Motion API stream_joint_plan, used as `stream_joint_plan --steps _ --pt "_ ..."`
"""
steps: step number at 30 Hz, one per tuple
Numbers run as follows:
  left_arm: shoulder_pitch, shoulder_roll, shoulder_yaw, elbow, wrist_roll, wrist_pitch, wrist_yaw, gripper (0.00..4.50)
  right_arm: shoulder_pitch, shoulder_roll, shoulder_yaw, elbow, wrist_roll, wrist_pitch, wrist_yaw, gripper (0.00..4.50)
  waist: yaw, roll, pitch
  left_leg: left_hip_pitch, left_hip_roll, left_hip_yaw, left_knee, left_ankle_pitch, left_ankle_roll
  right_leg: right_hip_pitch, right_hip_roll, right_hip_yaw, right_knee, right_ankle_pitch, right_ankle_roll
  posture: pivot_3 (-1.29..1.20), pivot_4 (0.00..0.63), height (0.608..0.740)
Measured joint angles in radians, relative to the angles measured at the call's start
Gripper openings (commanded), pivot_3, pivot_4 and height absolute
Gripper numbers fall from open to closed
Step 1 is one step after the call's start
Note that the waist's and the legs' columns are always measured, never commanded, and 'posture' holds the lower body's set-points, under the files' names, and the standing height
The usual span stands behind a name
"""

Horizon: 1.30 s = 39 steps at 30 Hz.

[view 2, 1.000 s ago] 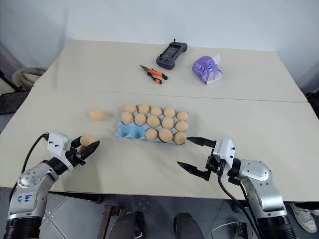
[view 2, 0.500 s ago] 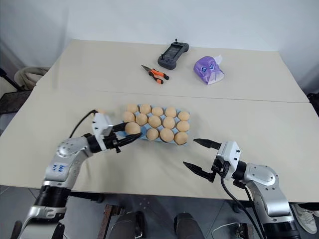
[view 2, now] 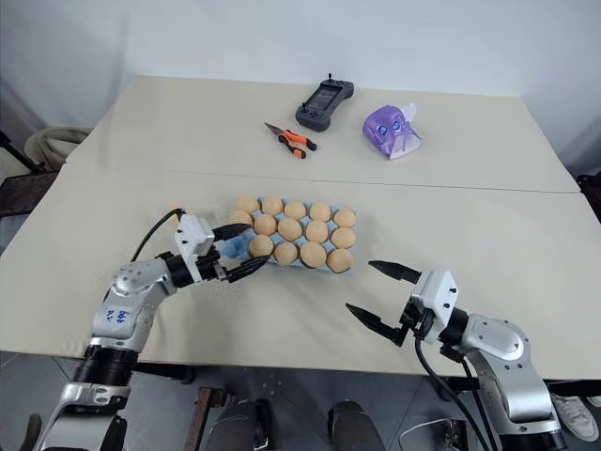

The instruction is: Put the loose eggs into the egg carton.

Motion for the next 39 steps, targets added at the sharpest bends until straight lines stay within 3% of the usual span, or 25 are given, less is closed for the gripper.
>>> stream_joint_plan --steps 4,6,10,15,20,29,34,39 --pt "0.1 0.06 0.123 -0.079 -0.043 -0.003 0.003 4.12 -0.016 0.0 -0.001 0.009 0.001 0.0 0.014 4.5 0.001 0.0 0.0 0.001 0.001 -0.001 -0.001 0.0 -0.001 0.0 -0.001 -0.001 0.001 0.0 -0.001 0.0 0.15 0.74" --pt "0.166 0.075 0.18 -0.092 -0.051 -0.007 0.019 4.49 -0.022 -0.001 -0.004 0.024 0.002 -0.001 0.021 4.5 0.001 0.0 0.0 0.001 0.001 -0.001 -0.001 0.0 0.0 0.0 -0.002 -0.001 0.001 0.0 -0.001 0.0 0.15 0.74" --pt "0.33 0.081 0.305 -0.11 -0.06 -0.025 0.061 4.49 -0.027 -0.001 -0.026 0.034 0.024 -0.007 0.034 4.5 -0.003 0.0 0.0 0.0 0.001 -0.001 -0.002 -0.001 0.001 0.0 -0.004 -0.001 -0.001 0.0 -0.001 0.0 0.15 0.74" --pt "0.488 0.032 0.441 -0.121 -0.062 -0.06 0.156 4.49 -0.009 -0.003 -0.076 0.043 0.043 -0.029 0.039 4.5 0.007 0.0 0.0 0.0 0.001 -0.003 -0.003 -0.002 0.001 0.002 -0.006 -0.002 -0.004 0.0 -0.001 0.0 0.15 0.74" --pt "0.513 -0.02 0.458 -0.16 -0.085 -0.046 0.225 4.49 0.0 0.009 -0.077 0.067 0.034 -0.056 0.045 4.5 0.007 -0.001 0.0 0.0 0.0 -0.002 -0.003 -0.004 0.002 0.003 -0.007 -0.003 -0.005 0.0 -0.001 0.0 0.15 0.74" --pt "0.296 -0.023 0.379 -0.142 -0.096 0.077 0.33 4.49 -0.019 0.01 -0.058 0.08 0.016 -0.068 0.045 4.5 0.005 -0.001 0.0 0.0 -0.001 -0.002 -0.003 -0.001 0.001 0.002 -0.002 -0.003 -0.004 0.001 -0.001 0.0 0.15 0.74" --pt "0.087 0.014 0.283 -0.009 -0.03 0.136 0.374 4.49 -0.022 0.011 -0.047 0.082 0.008 -0.067 0.046 4.5 0.004 -0.001 0.0 0.0 -0.002 -0.001 -0.003 -0.001 0.001 0.001 -0.001 -0.001 -0.004 0.001 0.0 0.0 0.15 0.74" --pt "-0.115 -0.016 0.229 0.164 0.013 0.162 0.445 4.49 -0.016 0.018 -0.041 0.078 0.005 -0.064 0.036 4.5 0.004 -0.001 0.0 0.0 -0.002 0.0 -0.002 -0.001 0.001 0.001 0.0 -0.001 -0.003 0.0 0.0 0.0 0.15 0.74"
